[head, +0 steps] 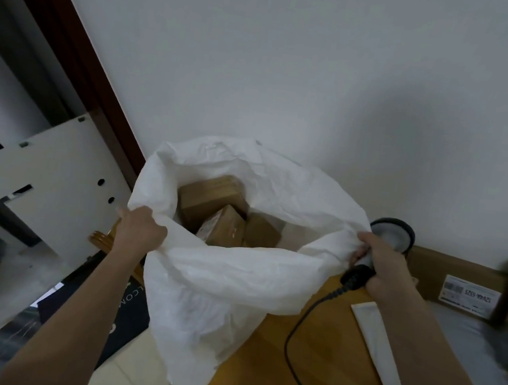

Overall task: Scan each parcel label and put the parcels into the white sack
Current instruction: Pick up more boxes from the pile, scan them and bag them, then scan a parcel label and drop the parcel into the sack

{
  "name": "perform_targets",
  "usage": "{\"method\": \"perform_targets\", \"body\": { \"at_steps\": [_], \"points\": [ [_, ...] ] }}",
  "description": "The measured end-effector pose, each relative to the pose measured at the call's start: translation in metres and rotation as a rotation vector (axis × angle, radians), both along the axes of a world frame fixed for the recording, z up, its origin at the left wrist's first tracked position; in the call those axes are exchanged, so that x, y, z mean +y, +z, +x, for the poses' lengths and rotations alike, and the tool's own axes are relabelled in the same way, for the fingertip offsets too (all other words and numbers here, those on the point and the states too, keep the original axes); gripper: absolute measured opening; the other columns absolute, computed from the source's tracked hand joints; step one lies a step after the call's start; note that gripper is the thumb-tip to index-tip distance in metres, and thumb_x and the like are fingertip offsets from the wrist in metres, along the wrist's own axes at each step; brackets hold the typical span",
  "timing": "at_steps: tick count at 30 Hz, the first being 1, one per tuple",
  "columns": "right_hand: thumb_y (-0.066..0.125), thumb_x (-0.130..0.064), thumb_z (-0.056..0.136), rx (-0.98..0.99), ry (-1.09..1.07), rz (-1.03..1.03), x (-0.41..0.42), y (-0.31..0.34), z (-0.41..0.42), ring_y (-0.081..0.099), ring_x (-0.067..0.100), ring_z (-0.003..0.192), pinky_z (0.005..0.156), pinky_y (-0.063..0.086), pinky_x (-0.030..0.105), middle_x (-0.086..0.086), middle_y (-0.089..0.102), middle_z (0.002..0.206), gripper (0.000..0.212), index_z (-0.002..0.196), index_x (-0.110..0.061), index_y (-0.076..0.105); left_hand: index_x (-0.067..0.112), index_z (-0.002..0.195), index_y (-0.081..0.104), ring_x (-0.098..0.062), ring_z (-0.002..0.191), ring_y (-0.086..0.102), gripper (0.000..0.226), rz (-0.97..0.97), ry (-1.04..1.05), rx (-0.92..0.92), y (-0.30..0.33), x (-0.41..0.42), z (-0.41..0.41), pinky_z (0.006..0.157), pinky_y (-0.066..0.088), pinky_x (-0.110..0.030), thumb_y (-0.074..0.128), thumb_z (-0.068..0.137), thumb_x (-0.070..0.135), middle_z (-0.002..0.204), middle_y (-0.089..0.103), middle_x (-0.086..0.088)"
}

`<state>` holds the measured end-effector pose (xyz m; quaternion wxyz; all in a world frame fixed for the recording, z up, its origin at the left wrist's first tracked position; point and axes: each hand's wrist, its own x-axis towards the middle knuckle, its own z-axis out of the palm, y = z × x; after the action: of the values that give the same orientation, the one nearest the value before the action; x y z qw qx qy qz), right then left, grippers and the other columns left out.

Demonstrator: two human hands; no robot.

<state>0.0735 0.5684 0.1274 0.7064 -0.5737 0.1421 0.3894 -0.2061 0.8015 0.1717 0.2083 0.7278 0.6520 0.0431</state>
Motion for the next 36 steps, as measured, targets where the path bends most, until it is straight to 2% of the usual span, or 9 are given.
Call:
{"method": "perform_targets", "body": {
  "at_steps": [3,6,9,14,18,23,27,31,36],
  "points": [
    [0.067,-0.01,0.089,-0.003,-0.032,0.008,-0.012,-0.004,0.001,0.045,0.014,0.052,0.053,0.044,0.029,0.004,0.047,0.064,0.011,0.092,-0.006,0.057,0.011,0.129,0.056,-0.04,0.132,0.031,0.039,0.219,-0.091,0.158,0.006,-0.018,0.01,0.108,0.029,-0.048,0.059,0.091,0.02,0.151,0.021,-0.017],
    [0.068,-0.011,0.089,0.007,-0.011,0.01,-0.018,-0.003,0.002,0.045,0.014,0.052,0.051,0.043,0.03,0.005,0.047,0.064,0.015,0.094,-0.006,0.056,0.014,0.116,0.068,-0.027,0.123,0.048,0.034,0.392,-0.548,-0.054,0.013,-0.047,0.033,0.099,0.038,-0.037,0.062,0.089,0.034,0.132,0.056,-0.009],
    [0.068,-0.011,0.09,-0.029,0.037,-0.046,-0.027,-0.005,0.002,0.044,0.019,0.05,0.05,0.042,0.032,0.008,0.047,0.061,0.015,0.087,-0.006,0.054,0.028,0.122,0.065,-0.001,0.109,0.054,0.04,-0.131,-0.828,-0.181,0.017,-0.09,0.054,0.093,0.042,-0.021,0.063,0.089,0.05,0.119,0.063,0.014],
    [0.068,-0.013,0.087,-0.084,0.048,-0.093,-0.064,-0.01,0.018,0.044,0.017,0.053,0.053,0.042,0.031,0.007,0.05,0.063,0.018,0.075,-0.006,0.056,0.018,0.122,0.065,-0.015,0.1,0.059,0.052,-0.312,-0.774,0.454,0.006,-0.112,0.063,0.087,0.045,-0.027,0.07,0.083,0.051,0.118,0.064,0.002],
    [0.064,-0.02,0.09,-0.098,0.015,-0.093,-0.105,-0.006,0.034,0.045,0.013,0.049,0.046,0.04,0.027,0.004,0.05,0.065,0.017,0.081,-0.01,0.054,0.02,0.107,0.063,-0.017,0.094,0.061,0.037,-0.067,-0.754,0.549,0.019,-0.131,0.081,0.089,0.05,-0.035,0.074,0.081,0.045,0.103,0.064,0.003],
    [0.061,-0.019,0.093,-0.117,0.025,-0.088,-0.157,-0.002,0.043,0.043,0.011,0.044,0.044,0.038,0.024,0.003,0.051,0.066,0.015,0.084,-0.01,0.054,0.026,0.119,0.058,-0.025,0.11,0.051,0.033,0.473,-0.853,0.312,0.015,-0.193,0.148,0.097,0.037,-0.043,0.06,0.089,0.042,0.118,0.056,0.0],
    [0.068,-0.026,0.09,-0.153,-0.024,-0.166,-0.207,-0.018,0.047,0.048,0.012,0.046,0.044,0.042,0.026,0.008,0.063,0.089,0.034,0.115,-0.006,0.056,0.017,0.11,0.062,-0.028,0.116,0.045,0.02,0.719,-1.049,0.197,-0.026,-0.263,0.2,0.102,0.03,-0.042,0.053,0.092,0.017,0.12,0.055,-0.005],
    [0.068,-0.029,0.09,-0.149,-0.046,-0.196,-0.254,-0.037,0.045,0.05,0.012,0.047,0.042,0.042,0.024,0.009,0.065,0.095,0.04,0.123,-0.013,0.053,0.019,0.115,0.059,-0.022,0.11,0.052,0.022,0.352,-1.339,0.204,-0.1,-0.315,0.224,0.093,0.038,-0.033,0.048,0.097,0.024,0.115,0.055,-0.001],
    [0.066,-0.029,0.092,-0.11,-0.08,-0.191,-0.287,-0.056,0.038,0.049,0.013,0.053,0.048,0.043,0.028,0.01,0.063,0.1,0.036,0.122,-0.016,0.052,0.018,0.144,0.039,-0.02,0.124,0.05,0.055,-0.379,-1.232,0.252,-0.196,-0.343,0.22,0.099,0.04,-0.028,0.058,0.095,0.035,0.14,0.045,-0.004]
  ]
}}
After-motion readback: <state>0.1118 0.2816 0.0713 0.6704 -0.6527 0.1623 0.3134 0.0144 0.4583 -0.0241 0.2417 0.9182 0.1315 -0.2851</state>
